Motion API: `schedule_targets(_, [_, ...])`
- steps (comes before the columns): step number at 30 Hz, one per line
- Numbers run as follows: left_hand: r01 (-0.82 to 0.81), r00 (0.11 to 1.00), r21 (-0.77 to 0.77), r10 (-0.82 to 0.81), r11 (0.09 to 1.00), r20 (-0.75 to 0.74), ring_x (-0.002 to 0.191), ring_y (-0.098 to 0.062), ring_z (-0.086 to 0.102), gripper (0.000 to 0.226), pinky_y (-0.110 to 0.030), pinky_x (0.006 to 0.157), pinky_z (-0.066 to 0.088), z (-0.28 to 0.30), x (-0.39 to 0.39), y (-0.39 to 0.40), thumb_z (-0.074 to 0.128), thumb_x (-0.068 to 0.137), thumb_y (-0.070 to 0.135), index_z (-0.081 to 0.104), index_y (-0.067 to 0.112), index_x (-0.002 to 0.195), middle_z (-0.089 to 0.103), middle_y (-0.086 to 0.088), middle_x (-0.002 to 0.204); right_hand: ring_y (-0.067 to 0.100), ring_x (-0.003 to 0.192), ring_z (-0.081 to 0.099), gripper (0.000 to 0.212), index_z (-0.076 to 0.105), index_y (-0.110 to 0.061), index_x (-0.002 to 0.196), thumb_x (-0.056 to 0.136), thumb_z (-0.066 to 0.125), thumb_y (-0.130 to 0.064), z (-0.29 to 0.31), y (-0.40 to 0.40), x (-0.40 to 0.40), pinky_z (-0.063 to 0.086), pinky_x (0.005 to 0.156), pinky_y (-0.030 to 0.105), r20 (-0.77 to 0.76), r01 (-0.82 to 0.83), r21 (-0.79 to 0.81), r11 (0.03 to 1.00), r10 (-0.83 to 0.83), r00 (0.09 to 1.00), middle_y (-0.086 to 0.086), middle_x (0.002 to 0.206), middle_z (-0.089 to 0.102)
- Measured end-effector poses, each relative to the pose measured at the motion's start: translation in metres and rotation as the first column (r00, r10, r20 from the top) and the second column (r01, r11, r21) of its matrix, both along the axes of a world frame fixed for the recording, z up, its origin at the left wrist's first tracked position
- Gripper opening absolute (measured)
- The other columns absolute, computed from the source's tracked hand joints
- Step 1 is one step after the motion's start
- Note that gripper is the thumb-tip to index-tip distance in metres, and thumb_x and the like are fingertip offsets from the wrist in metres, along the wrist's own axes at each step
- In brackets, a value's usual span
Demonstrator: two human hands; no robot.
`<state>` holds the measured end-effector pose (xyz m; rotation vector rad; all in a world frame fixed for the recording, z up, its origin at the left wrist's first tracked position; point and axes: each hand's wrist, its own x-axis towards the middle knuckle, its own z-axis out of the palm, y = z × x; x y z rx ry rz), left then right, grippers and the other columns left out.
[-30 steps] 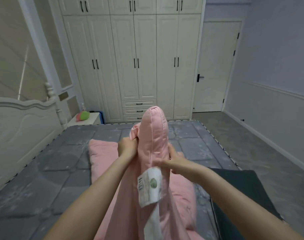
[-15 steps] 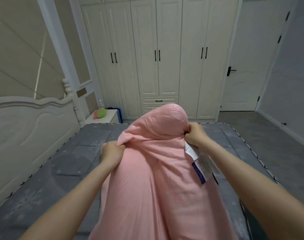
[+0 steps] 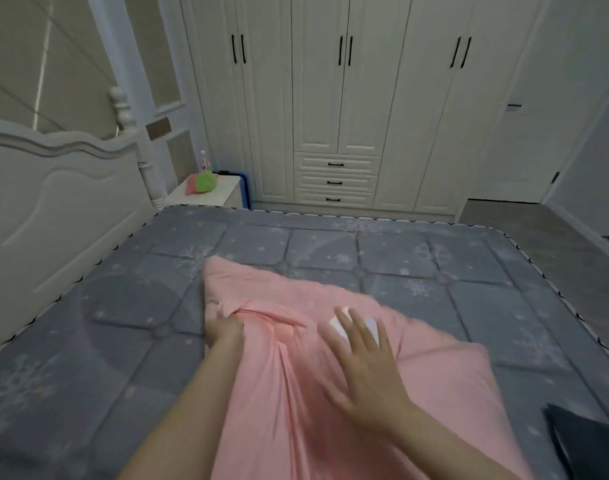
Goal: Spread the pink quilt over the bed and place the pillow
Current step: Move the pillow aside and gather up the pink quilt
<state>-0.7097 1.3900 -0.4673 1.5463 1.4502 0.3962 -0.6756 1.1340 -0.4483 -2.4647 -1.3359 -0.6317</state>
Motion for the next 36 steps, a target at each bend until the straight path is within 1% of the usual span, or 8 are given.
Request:
schedule_targets(3, [0.168, 0.986, 0.023, -0.167, 0.986, -0.020, 0.125, -0.032, 0.046, 0.044, -0.033, 0.104, 0.034, -0.060, 0.003, -0.013, 0.054, 0.092, 0.013, 0.045, -0.005, 0.131, 0.047, -0.020, 0.137, 0.033, 0.141, 0.018, 0.098, 0.047, -0.030, 0.130, 0.043, 0.051, -0.074, -0.114, -0.022, -0.016, 0.020, 0.099, 0.060, -0.247, 0.054, -0.374, 0.926, -0.155, 0.956, 0.011, 0.158, 0.002])
schedule_targets(5, [0.282, 0.956, 0.148, -0.290, 0.948, 0.035, 0.132, -0.028, 0.039, 0.067, -0.036, 0.108, 0.030, -0.077, -0.013, -0.034, 0.072, 0.076, 0.036, 0.049, 0.010, 0.133, 0.035, -0.012, 0.147, 0.035, 0.129, 0.035, 0.105, 0.048, -0.027, 0.127, 0.033, 0.059, -0.071, -0.158, -0.030, -0.012, 0.025, 0.093, 0.065, -0.351, 0.093, -0.479, 0.873, -0.287, 0.891, 0.018, 0.152, 0.022])
schedule_targets(11, [0.716, 0.694, 0.400, -0.520, 0.572, -0.499, 0.141, -0.022, 0.016, 0.118, -0.050, 0.105, 0.031, -0.144, -0.103, -0.089, 0.055, 0.028, 0.082, 0.032, 0.043, 0.137, 0.015, 0.002, 0.155, 0.032, 0.115, 0.047, 0.056, 0.045, -0.024, 0.120, 0.066, 0.038, -0.037, -0.226, -0.020, 0.005, 0.029, 0.095, 0.066, -0.342, 0.152, -0.525, 0.838, -0.371, 0.863, 0.018, 0.125, 0.058])
schedule_targets(14, [0.624, 0.760, 0.356, -0.432, 0.696, -0.486, 0.123, -0.043, 0.043, 0.124, -0.051, 0.089, 0.048, -0.193, -0.105, -0.079, 0.069, 0.039, 0.068, 0.027, 0.017, 0.144, 0.033, -0.027, 0.142, 0.025, 0.086, 0.069, 0.043, 0.045, -0.020, 0.109, 0.066, 0.037, -0.023, -0.233, -0.013, 0.013, 0.056, 0.071, 0.046, -0.404, 0.179, -0.395, 0.901, -0.345, 0.847, 0.007, 0.098, 0.073])
schedule_targets(18, [0.483, 0.860, 0.210, -0.414, 0.850, -0.299, 0.116, -0.035, 0.053, 0.066, -0.040, 0.087, 0.046, -0.192, -0.080, -0.080, 0.062, 0.084, 0.024, 0.033, 0.015, 0.143, 0.048, -0.016, 0.136, 0.018, 0.046, 0.063, 0.028, 0.049, -0.024, 0.093, 0.067, 0.047, -0.014, -0.204, -0.009, 0.020, 0.041, 0.038, 0.023, -0.536, 0.221, -0.251, 0.942, -0.326, 0.779, 0.003, 0.059, 0.067])
schedule_targets(23, [0.480, 0.855, 0.562, -0.503, 0.673, -0.129, 0.109, -0.036, 0.057, 0.044, -0.040, 0.085, 0.048, -0.090, 0.015, -0.038, 0.045, 0.080, 0.008, 0.059, 0.011, 0.122, 0.061, -0.019, 0.117, 0.041, 0.093, 0.063, 0.036, 0.061, -0.012, 0.118, 0.087, 0.044, -0.012, -0.087, 0.018, 0.091, 0.047, 0.073, 0.041, -0.606, 0.446, 0.083, 0.891, -0.310, 0.733, 0.023, 0.105, 0.067])
schedule_targets(30, [0.065, 0.931, 0.769, -0.315, 0.636, 0.182, 0.118, -0.029, 0.047, 0.058, -0.032, 0.096, 0.037, 0.113, 0.162, 0.028, 0.058, 0.081, 0.018, 0.043, 0.026, 0.137, 0.043, -0.011, 0.136, 0.030, 0.122, 0.047, 0.035, 0.052, -0.018, 0.125, 0.091, 0.041, -0.021, 0.139, 0.099, 0.201, 0.031, 0.103, 0.043, -0.137, 0.369, 0.490, 0.790, -0.348, 0.927, 0.008, 0.130, 0.054])
schedule_targets(36, [0.495, 0.868, 0.646, -0.350, 0.581, -0.352, 0.144, -0.025, 0.004, 0.080, -0.046, 0.117, 0.007, 0.001, 0.141, 0.018, 0.063, 0.072, 0.058, 0.033, 0.031, 0.141, 0.003, -0.004, 0.157, 0.033, 0.142, 0.021, 0.067, 0.037, -0.023, 0.140, 0.079, 0.037, -0.053, -0.033, 0.088, 0.135, 0.010, 0.107, 0.065, -0.204, 0.329, 0.048, 0.943, -0.313, 0.928, 0.012, 0.154, 0.025])
